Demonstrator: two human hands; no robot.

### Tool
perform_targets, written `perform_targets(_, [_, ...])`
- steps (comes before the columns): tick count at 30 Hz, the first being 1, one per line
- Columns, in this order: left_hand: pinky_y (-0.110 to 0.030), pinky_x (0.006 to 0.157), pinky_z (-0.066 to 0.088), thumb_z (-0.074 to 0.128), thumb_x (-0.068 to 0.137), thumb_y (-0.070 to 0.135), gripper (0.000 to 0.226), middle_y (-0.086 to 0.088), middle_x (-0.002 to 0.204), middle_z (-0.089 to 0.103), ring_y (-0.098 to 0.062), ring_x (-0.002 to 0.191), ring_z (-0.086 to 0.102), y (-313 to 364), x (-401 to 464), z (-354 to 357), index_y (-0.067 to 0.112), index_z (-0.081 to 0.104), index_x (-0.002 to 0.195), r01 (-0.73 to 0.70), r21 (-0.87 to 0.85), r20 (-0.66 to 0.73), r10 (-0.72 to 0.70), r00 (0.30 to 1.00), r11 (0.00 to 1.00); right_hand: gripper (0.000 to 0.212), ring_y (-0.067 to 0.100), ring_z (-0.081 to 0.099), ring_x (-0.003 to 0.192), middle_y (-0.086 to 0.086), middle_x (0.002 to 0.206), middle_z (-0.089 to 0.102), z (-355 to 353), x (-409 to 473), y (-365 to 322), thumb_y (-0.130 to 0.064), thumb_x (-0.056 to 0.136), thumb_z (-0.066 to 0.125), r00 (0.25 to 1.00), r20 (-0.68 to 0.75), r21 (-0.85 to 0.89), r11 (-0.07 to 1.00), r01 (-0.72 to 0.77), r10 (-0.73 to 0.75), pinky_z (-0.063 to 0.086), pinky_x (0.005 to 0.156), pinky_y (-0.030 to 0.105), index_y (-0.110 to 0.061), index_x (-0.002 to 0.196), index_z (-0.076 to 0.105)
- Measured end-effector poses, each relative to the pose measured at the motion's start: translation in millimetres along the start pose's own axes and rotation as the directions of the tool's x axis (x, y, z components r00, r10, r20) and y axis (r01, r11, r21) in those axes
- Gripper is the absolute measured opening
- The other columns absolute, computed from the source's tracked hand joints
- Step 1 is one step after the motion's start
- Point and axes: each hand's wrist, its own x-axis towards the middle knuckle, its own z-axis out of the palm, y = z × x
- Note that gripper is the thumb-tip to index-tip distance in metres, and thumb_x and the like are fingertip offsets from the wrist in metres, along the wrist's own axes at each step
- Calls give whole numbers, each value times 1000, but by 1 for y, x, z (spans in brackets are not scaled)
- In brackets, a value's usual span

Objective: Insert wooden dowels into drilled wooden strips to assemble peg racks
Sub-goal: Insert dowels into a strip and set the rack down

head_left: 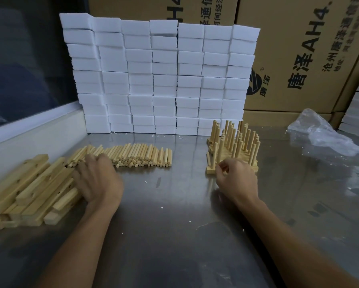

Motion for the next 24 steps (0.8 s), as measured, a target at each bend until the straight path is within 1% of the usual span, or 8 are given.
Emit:
perform_targets(5, [-47, 79, 42, 64, 77, -12, 38, -23, 106, 59, -42, 97, 55, 24, -11, -3, 3, 64, 112, -287, -253, -102, 269, 958, 924, 15, 18, 64, 77, 0, 88, 71, 2, -3, -10, -23, 91, 62, 996, 31, 55, 995, 78, -80, 56, 69, 39, -13, 91, 73])
perform_targets(8, [-37, 73, 39, 67, 82, -9, 38, -17, 107, 62, -35, 93, 58, 35, -17, -1, 4, 64, 118, -398, -463, -176, 358, 917, 792, 16, 14, 64, 80, -3, 90, 71, 3, -7, -19, -24, 92, 63, 986, 53, 135, 979, 153, -161, 56, 71, 39, -15, 99, 74])
perform_targets(10, [-27, 78, 38, 67, 86, -4, 36, -9, 108, 63, -19, 89, 58, 43, -20, -2, 7, 64, 120, -394, -632, -201, 350, 915, 667, 20, 10, 63, 83, -7, 91, 70, 4, -10, -27, -28, 93, 62, 974, 69, 187, 962, 198, -214, 55, 75, 37, -17, 105, 72])
perform_targets(12, [-22, 74, 46, 68, 88, 2, 33, 4, 105, 64, 0, 80, 58, 49, -22, -3, 15, 64, 118, -312, -783, -173, 293, 940, 538, 26, 7, 61, 87, -10, 93, 68, 5, -15, -35, -36, 94, 61, 960, 110, 263, 939, 223, -259, 53, 80, 33, -20, 113, 69])
perform_targets(15, [-9, 69, 51, 70, 89, 7, 32, 17, 100, 65, 9, 83, 63, 52, -24, -3, 28, 63, 112, -127, -921, -52, 207, 977, 368, 40, 2, 59, 97, -13, 102, 66, 6, -23, -48, -48, 94, 57, 931, 201, 384, 899, 211, -305, 50, 88, 29, -25, 127, 59])
perform_targets(18, [-19, 70, 57, 72, 87, 4, 29, 7, 99, 72, -1, 85, 70, 53, -22, -3, 28, 66, 104, 100, -980, 122, 124, 985, 171, 48, -1, 59, 103, -14, 108, 68, 8, -31, -61, -52, 94, 57, 907, 281, 472, 868, 152, -312, 49, 91, 26, -30, 136, 52])
perform_targets(20, [-23, 65, 58, 72, 86, 2, 28, 3, 93, 75, -8, 81, 73, 56, -22, -2, 26, 67, 99, 258, -965, 260, 99, 960, 36, 44, 0, 62, 100, -12, 105, 71, 8, -34, -68, -42, 96, 59, 896, 312, 543, 833, 104, -315, 50, 90, 25, -26, 136, 53])
perform_targets(24, [-25, 64, 57, 70, 85, -1, 25, -2, 85, 77, -15, 77, 74, 57, -23, -2, 18, 66, 101, 405, -906, 389, 133, 911, -125, 26, 19, 70, 83, 4, 90, 74, 7, -38, -75, -21, 99, 58, 905, 342, 684, 727, -56, -253, 59, 80, 37, -16, 124, 63])
